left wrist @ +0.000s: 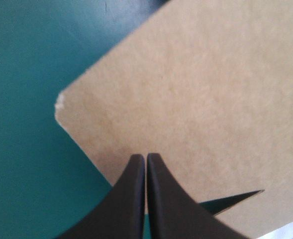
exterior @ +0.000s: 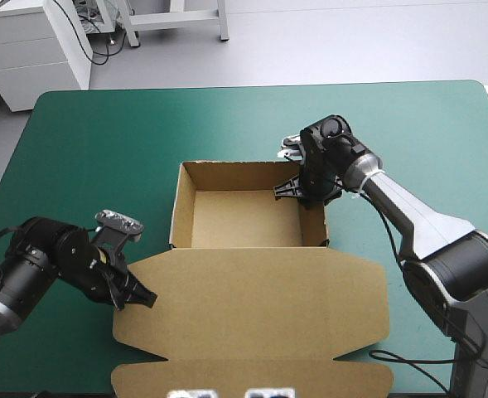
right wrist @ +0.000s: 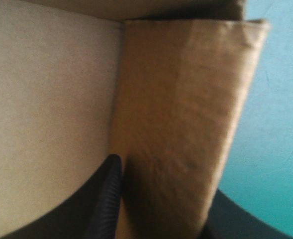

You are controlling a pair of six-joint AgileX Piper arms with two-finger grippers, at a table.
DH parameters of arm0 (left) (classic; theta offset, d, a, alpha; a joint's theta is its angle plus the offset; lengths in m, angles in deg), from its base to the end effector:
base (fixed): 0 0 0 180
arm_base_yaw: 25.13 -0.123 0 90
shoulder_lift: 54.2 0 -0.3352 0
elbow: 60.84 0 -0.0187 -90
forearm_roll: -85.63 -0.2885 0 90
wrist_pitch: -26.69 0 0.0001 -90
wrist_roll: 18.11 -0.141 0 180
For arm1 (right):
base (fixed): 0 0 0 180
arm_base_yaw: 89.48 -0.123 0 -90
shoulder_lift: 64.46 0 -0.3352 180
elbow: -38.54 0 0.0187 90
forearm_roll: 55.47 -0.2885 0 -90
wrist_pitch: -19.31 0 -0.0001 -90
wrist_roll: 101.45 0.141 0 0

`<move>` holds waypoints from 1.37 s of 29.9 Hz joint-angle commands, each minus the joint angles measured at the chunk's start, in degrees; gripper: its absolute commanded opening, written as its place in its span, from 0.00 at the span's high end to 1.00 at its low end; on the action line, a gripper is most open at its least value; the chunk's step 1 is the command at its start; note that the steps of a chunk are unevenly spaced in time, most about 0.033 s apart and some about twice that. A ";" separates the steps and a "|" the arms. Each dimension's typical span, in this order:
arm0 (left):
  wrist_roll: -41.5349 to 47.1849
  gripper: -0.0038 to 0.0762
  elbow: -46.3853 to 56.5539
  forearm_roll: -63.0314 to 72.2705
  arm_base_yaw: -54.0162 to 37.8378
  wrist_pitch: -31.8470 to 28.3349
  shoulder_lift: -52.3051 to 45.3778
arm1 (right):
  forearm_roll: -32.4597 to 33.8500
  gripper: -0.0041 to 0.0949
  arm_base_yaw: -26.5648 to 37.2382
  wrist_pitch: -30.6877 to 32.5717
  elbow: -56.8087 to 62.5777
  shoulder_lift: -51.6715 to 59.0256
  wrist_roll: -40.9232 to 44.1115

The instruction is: Fold the box

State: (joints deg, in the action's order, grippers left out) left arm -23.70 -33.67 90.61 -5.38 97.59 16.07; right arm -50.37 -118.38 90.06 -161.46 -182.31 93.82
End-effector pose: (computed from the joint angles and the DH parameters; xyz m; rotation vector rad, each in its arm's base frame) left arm 0.1879 -0.0798 0.2821 0.6173 2.8805 -0.1614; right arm 0.4196 0.2181 0.2608 -0.3775 2.9003 -0.0082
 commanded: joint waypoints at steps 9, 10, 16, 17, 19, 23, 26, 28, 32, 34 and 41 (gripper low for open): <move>-0.08 0.96 7.98 1.10 0.49 -7.53 -13.31 | 4.68 0.98 2.08 0.70 -1.27 3.38 0.41; -0.08 0.96 8.46 1.10 0.49 -9.20 -15.47 | 4.68 0.98 2.87 0.70 -1.27 3.77 0.29; -0.08 0.96 10.23 0.76 0.49 -10.22 -27.25 | 5.33 0.98 7.99 0.70 -1.27 6.42 -1.24; -0.08 0.96 10.62 0.60 0.49 -9.98 -29.15 | 5.64 0.98 8.83 0.70 -1.27 6.56 -1.54; -0.08 0.96 11.63 0.47 0.49 -9.26 -32.84 | 6.65 0.98 11.07 0.70 -1.27 7.11 -1.65; -0.08 0.96 13.11 0.25 0.49 -6.45 -38.86 | 8.00 0.98 15.81 0.70 -1.27 8.43 -2.90; -0.08 0.96 14.27 -0.78 0.49 -4.82 -43.23 | 9.36 0.98 20.34 0.80 -1.27 9.29 -3.98; 0.13 0.96 15.09 -1.90 0.49 -4.06 -45.71 | 9.80 0.98 23.46 0.80 -1.27 9.91 -5.02; 0.13 0.96 17.29 -1.86 0.49 -2.73 -49.00 | 9.80 0.98 31.41 0.80 -1.27 10.82 -5.81; 0.13 0.96 17.90 -1.62 0.49 -2.26 -49.92 | 9.80 0.98 36.01 0.80 -1.27 10.93 -6.00; 0.13 0.96 18.73 -1.74 0.49 -1.92 -50.36 | 11.17 0.98 50.09 0.66 -1.21 10.93 -8.08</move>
State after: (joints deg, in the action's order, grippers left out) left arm -23.77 -13.70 88.42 -5.38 98.28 -34.97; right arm -42.15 -72.50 90.13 -161.35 -174.84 86.53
